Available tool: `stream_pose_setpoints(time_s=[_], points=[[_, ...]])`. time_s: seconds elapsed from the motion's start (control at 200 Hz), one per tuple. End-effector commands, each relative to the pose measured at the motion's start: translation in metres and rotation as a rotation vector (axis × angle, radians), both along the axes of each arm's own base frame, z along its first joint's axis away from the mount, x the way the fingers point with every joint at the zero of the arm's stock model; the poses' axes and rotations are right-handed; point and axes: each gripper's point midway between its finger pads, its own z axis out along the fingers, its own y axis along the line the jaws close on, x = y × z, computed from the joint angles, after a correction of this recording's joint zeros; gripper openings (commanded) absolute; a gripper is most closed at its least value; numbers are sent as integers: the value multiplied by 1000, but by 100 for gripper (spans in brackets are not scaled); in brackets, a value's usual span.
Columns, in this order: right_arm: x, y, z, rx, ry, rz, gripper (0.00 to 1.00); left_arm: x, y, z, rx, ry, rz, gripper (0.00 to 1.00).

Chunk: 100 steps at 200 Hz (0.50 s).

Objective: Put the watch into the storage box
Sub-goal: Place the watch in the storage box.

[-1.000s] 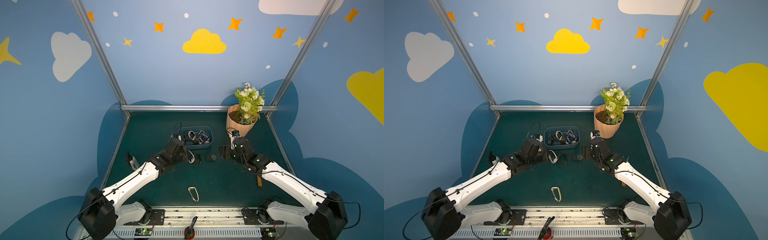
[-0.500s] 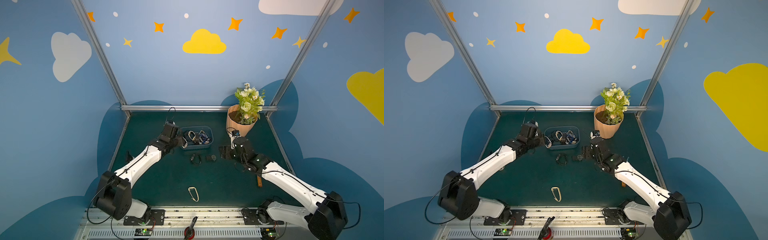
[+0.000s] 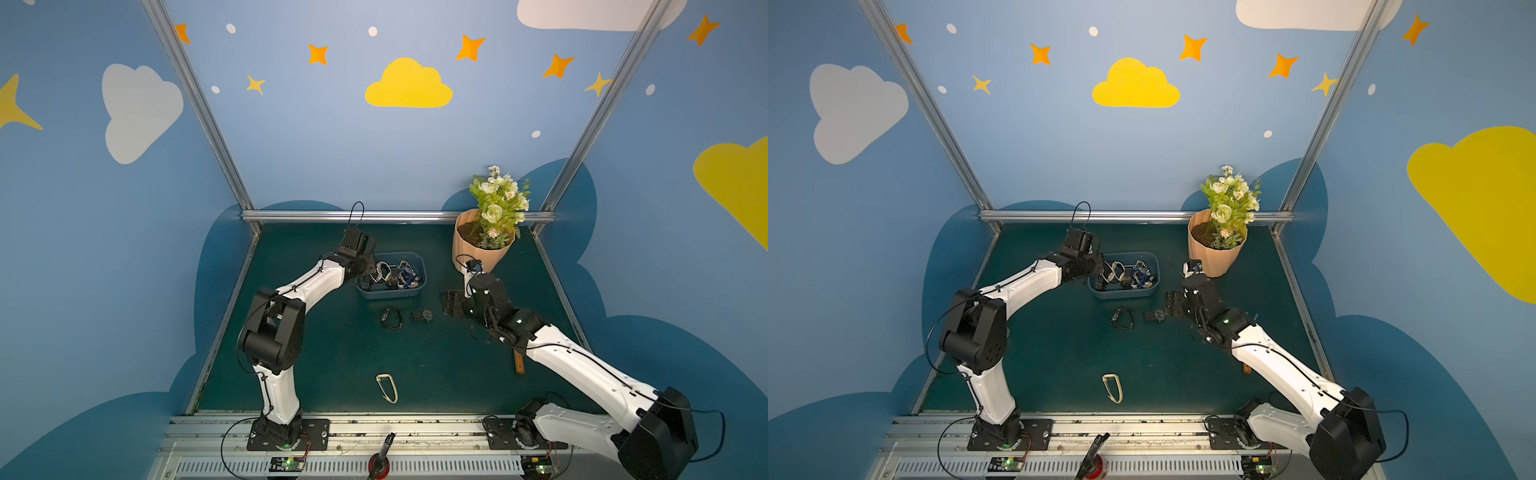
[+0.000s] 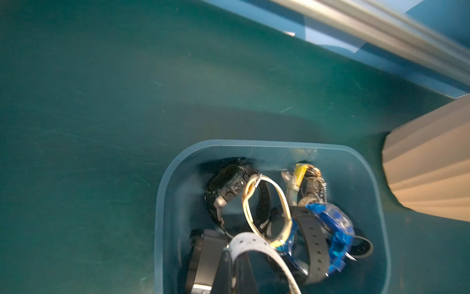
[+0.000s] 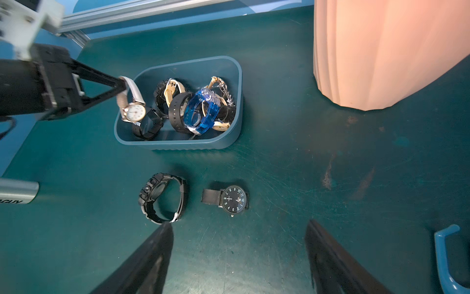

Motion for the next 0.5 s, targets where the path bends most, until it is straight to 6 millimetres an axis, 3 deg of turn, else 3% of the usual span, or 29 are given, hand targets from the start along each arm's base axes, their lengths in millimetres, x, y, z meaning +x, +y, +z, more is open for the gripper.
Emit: stream_pose_setpoints(time_s=[0.0,0.15,0.33,0.37,0.461,0.496], points=[[-1,-7,0,-15,-2,-15,82,4,1,-10,3,34,-5,4],[-1,-8,0,-12,3,-15,82,4,-2,-25,9,81,-16,4],[-2,-11,2,-8,-2,-21,82,1,3,-20,34,91,-12,13],[-2,-13,1,-8,-1,-24,83,0,3,-17,35,86,-13,23],[-3,-14,1,-6,-5,-27,82,-3,2,-6,18,71,-19,63],[-3,-14,3,-3,-8,-26,82,-5,2,1,6,55,-18,74]])
